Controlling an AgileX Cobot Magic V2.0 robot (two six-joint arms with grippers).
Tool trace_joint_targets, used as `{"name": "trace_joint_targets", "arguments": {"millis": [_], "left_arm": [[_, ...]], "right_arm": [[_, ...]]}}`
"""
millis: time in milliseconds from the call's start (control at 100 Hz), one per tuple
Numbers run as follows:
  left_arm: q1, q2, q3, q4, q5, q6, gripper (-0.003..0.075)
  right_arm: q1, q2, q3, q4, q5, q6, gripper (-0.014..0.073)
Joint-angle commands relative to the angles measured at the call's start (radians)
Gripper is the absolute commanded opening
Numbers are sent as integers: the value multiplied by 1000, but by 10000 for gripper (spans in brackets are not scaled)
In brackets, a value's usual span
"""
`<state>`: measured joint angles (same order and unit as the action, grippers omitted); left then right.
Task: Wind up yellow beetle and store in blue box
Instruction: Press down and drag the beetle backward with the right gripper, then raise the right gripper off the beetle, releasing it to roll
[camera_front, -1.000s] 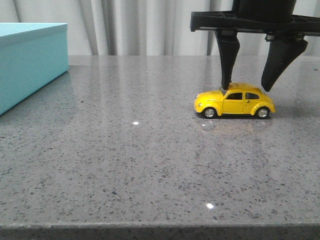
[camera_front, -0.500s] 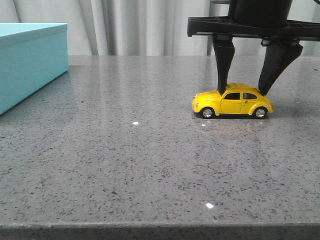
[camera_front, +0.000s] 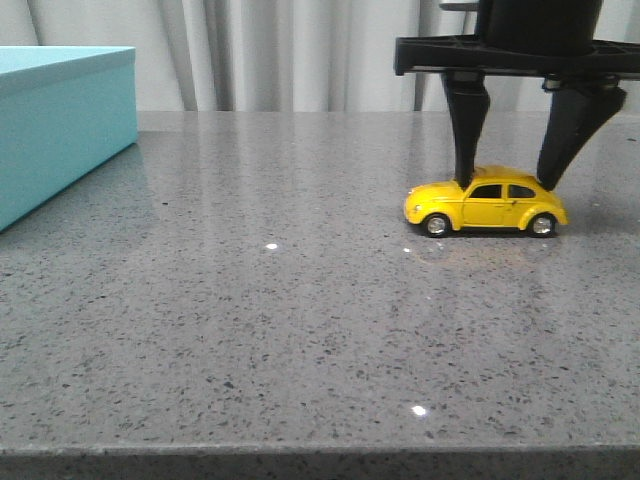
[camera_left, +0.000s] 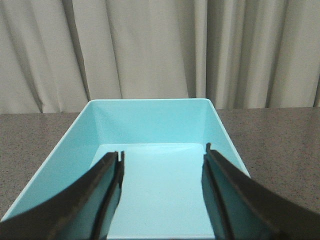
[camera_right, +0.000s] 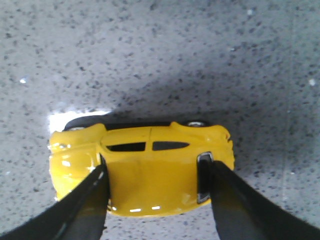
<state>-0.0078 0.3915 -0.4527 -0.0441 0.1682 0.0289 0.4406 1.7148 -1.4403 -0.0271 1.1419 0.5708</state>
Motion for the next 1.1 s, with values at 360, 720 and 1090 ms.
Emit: {"name": "trace_joint_targets", "arguments": {"millis": [360, 720, 1090], "left_arm": [[-6, 12, -36, -2, -77, -9, 356], [-6, 12, -36, -2, -77, -9, 356], [-6, 12, -36, -2, -79, -9, 356]], "right_arm": [[-199, -96, 138, -70, -75, -120, 436], [-189, -205, 107, -46, -118, -167, 436], [-106, -444, 103, -43, -103, -167, 436]]}}
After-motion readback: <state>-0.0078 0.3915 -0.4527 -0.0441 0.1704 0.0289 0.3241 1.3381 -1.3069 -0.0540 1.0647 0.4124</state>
